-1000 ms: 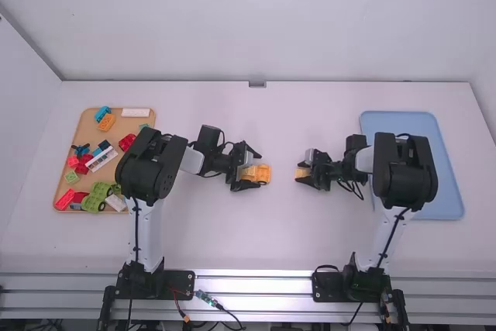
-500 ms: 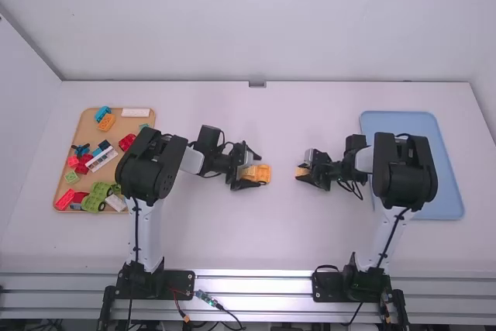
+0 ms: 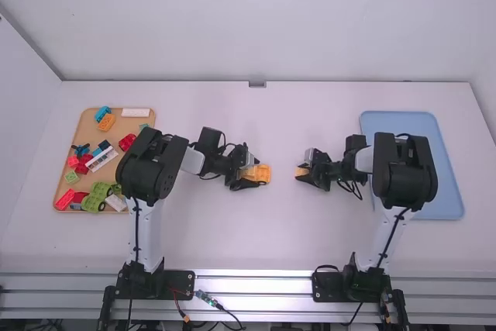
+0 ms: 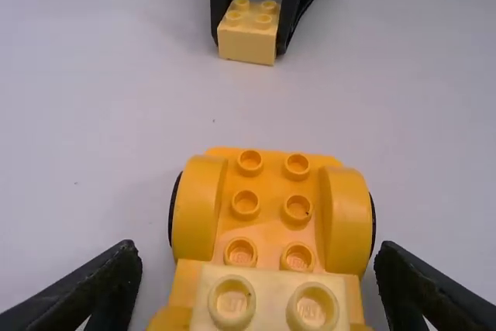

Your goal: Assemble lego blocks to make yellow taxi

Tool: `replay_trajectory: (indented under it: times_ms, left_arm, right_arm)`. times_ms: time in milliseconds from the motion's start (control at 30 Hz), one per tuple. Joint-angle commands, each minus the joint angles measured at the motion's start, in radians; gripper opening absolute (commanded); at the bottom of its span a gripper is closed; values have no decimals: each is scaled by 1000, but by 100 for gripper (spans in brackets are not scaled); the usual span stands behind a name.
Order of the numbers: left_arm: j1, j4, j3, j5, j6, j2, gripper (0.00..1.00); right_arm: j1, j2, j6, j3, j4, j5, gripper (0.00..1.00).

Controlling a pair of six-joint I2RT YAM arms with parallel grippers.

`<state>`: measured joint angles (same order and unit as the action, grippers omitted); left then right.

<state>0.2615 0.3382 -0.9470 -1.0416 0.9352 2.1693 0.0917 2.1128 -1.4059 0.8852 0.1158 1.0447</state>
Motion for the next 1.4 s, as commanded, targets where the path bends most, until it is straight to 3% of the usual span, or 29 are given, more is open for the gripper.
replay_trajectory:
  times_ms: [0,100,433,533,667,900,1367]
  left_arm:
    - [21,4,-8,11,7,13,79]
    - [21,7,-8,14,8,13,67]
    - [20,10,-8,15,8,13,56]
    - [20,6,-8,14,8,13,57]
    - [21,-34,-8,16,72,13,49]
    - [21,-53,-8,89,56,13,48]
    - [21,14,-8,83,23,13,46]
  right_arm:
    - [-1,-22,13,-2,5,24,34]
    - [-15,-24,16,-2,5,35,34]
    - [-93,-25,53,42,31,40,33]
    - [-126,-25,82,108,105,28,34]
    - [-163,-25,14,173,217,29,31]
    - [-212,-25,-39,254,345,24,33]
    - [-293,-25,68,260,231,24,30]
